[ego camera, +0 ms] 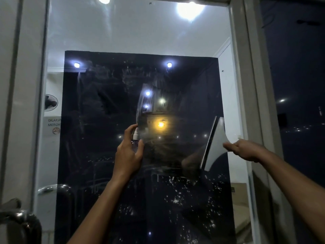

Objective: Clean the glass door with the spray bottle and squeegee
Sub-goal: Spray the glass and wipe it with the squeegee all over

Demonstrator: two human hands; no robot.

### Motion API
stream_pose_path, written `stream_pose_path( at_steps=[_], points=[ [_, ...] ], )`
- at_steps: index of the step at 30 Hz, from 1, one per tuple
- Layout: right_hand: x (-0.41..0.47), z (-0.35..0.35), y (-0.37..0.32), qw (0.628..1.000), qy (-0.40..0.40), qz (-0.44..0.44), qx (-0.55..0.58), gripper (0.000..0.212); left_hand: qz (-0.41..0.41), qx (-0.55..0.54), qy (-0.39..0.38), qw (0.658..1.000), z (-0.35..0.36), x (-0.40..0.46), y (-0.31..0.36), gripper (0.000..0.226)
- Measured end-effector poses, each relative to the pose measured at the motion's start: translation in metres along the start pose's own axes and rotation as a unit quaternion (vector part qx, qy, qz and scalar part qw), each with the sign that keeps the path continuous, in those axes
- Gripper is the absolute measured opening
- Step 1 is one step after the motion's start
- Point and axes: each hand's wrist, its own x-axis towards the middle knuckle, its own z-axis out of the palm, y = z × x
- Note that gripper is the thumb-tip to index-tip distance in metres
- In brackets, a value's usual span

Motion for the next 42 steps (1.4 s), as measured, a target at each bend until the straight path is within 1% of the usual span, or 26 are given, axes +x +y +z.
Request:
stream_pose_path(
  at_steps=[3, 5, 7, 9, 11, 13, 16, 20, 23, 29, 32, 36, 42],
  points=[
    [-0.010, 0.004, -0.006, 0.998, 0.039, -0.037, 0.040, 0.085, 0.004, 0.017, 0.000, 1.000, 0.005, 0.005, 0.009, 0.046],
    [-0.015, 0.010, -0.014, 0.989, 0.054, -0.058, 0.124, 0.079, 0.019, 0.024, 0.015, 0.999, 0.005, 0.015, 0.018, 0.047],
    [-0.022, 0.015, -0.024, 0.973, 0.043, -0.071, 0.214, 0.079, 0.036, 0.031, 0.047, 0.998, 0.000, 0.031, 0.028, 0.050],
    [-0.025, 0.022, -0.031, 0.958, 0.026, -0.087, 0.271, 0.074, 0.050, 0.051, 0.079, 0.994, -0.008, 0.049, 0.038, 0.053],
    [-0.027, 0.028, -0.036, 0.947, 0.015, -0.115, 0.299, 0.069, 0.063, 0.068, 0.097, 0.991, -0.017, 0.064, 0.047, 0.051],
    [-0.026, 0.030, -0.042, 0.936, 0.010, -0.134, 0.324, 0.072, 0.078, 0.084, 0.108, 0.988, -0.024, 0.076, 0.054, 0.048],
    [-0.025, 0.027, -0.052, 0.920, 0.006, -0.152, 0.361, 0.064, 0.099, 0.108, 0.120, 0.982, -0.032, 0.091, 0.061, 0.046],
    [-0.022, 0.021, -0.061, 0.909, -0.001, -0.169, 0.381, 0.074, 0.107, 0.126, 0.126, 0.978, -0.040, 0.103, 0.063, 0.040],
    [-0.020, 0.017, -0.068, 0.905, -0.001, -0.171, 0.388, 0.077, 0.100, 0.120, 0.128, 0.979, -0.042, 0.109, 0.062, 0.040],
    [-0.023, 0.014, -0.081, 0.912, -0.003, -0.168, 0.375, 0.074, 0.113, 0.087, 0.125, 0.982, -0.043, 0.111, 0.062, 0.048],
    [-0.024, 0.013, -0.091, 0.903, 0.003, -0.170, 0.394, 0.065, 0.122, 0.100, 0.119, 0.980, -0.044, 0.116, 0.061, 0.044],
    [-0.021, 0.013, -0.100, 0.891, 0.002, -0.173, 0.420, 0.067, 0.111, 0.108, 0.138, 0.978, -0.046, 0.121, 0.057, 0.040],
    [-0.017, 0.009, -0.114, 0.889, 0.018, -0.190, 0.417, 0.066, 0.128, 0.080, 0.139, 0.979, -0.050, 0.121, 0.052, 0.047]
  ],
)
